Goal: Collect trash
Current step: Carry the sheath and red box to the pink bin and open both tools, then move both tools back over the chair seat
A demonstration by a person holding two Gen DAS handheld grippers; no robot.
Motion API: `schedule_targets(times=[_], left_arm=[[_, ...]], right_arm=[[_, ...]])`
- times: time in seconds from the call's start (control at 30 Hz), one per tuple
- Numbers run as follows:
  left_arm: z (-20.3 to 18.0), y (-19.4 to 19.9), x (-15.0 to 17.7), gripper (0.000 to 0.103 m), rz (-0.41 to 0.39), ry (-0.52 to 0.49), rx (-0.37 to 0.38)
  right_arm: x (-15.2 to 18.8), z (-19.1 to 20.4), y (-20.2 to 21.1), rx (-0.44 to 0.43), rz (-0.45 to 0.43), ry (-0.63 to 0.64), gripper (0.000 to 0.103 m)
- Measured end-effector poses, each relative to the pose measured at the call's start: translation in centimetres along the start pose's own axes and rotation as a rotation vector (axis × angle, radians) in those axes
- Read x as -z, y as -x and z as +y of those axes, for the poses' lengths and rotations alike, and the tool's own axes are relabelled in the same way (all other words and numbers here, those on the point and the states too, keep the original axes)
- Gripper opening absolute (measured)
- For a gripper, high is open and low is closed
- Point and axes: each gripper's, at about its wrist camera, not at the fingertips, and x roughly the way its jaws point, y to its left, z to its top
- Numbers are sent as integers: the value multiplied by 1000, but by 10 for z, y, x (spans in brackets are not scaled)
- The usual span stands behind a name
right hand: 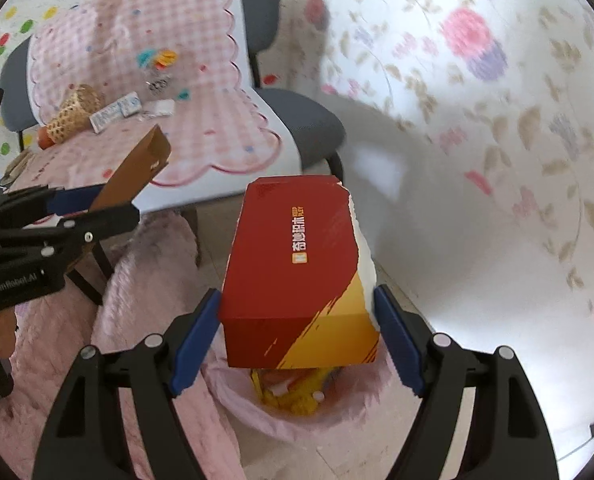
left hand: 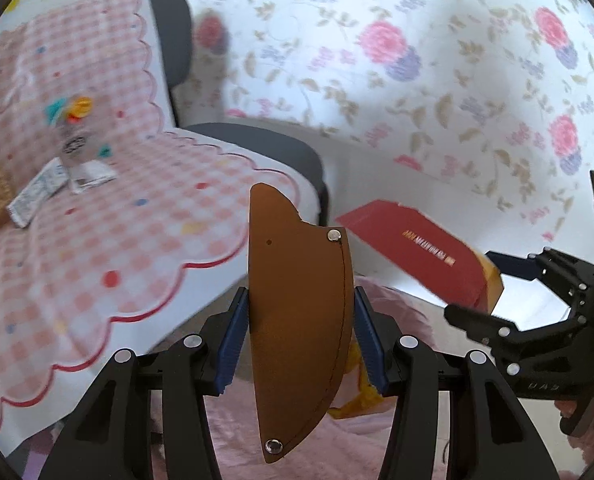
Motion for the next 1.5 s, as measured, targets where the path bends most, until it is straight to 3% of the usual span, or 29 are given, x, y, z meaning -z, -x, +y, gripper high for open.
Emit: schedule_targets(times=[0.4,0.5,0.6,0.83,1.0,1.3,1.4,1.5], left_arm=[[-17,-57,-11,53,111,-7,105],[-18,-66,-13,66,129,-9,108],[-18,-66,-15,67,119,-10,112],[-3,-55,-18,67,92,27,81],[9,-39,-19,67,70,34,38],[36,-4,-24,67,14,79,-49],[51,12,-20,78,-6,103,-103],[67,27,-17,78,-19,128,-148]], right_arm=[[6,-26,-19,-3,35,-55,77],[7,-34,-28,-10,53,-74,77],[7,-40,-31,-11,61,-88,77],[3,-46,-34,-12,50,-100,77],[0,-43,-37,-34,60,-122,85],[-23,-26,-11,-25,-33,-75,85],[-34,-17,-7,-44,-68,-65,85],[-45,-4,-4,-78,-102,-51,85]])
